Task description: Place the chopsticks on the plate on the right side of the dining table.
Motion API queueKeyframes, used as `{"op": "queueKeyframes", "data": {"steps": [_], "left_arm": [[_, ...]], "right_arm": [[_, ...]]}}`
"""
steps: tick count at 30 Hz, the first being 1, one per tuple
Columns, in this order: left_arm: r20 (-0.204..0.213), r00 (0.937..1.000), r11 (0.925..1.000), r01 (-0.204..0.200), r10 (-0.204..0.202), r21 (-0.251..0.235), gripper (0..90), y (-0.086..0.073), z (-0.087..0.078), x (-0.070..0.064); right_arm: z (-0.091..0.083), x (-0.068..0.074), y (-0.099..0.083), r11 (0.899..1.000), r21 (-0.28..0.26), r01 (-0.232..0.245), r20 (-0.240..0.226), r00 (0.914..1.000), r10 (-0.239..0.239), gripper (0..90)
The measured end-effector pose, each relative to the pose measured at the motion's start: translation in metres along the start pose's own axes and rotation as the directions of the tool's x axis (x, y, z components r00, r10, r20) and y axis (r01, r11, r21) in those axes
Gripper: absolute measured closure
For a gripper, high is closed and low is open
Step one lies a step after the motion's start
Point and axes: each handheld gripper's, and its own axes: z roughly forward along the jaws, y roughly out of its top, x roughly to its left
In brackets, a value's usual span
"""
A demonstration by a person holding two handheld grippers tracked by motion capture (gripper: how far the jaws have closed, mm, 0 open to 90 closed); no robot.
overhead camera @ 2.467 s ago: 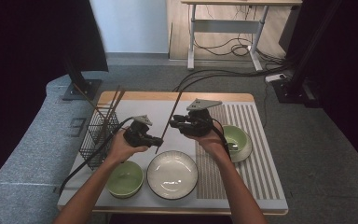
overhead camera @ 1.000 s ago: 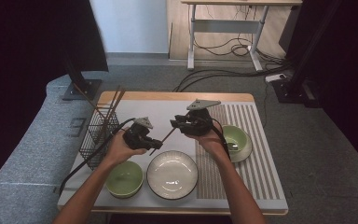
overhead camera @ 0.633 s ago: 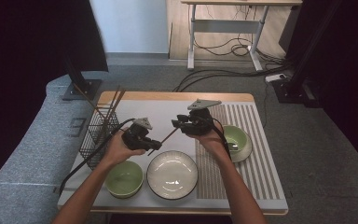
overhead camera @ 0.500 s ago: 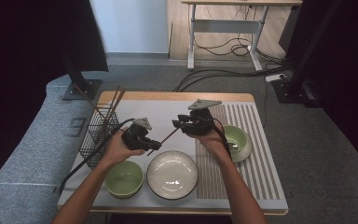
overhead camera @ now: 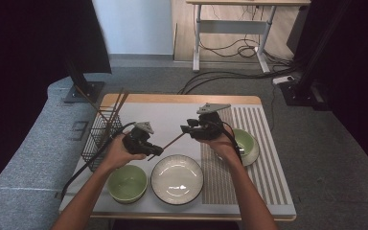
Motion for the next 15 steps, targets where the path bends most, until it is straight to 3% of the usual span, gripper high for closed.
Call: {"op": "queueKeyframes", "data": {"steps": [15], "left_arm": [[0.017, 0.9998, 0.9997, -0.011, 0.011, 0.020, 86.6, -0.0005, -0.0024, 0.0019]], "right_arm": [[-0.0007, -0.0065, -0.0052, 0.999, 0.029, 0.021, 0.005, 0.9998, -0.021, 56.0]]}}
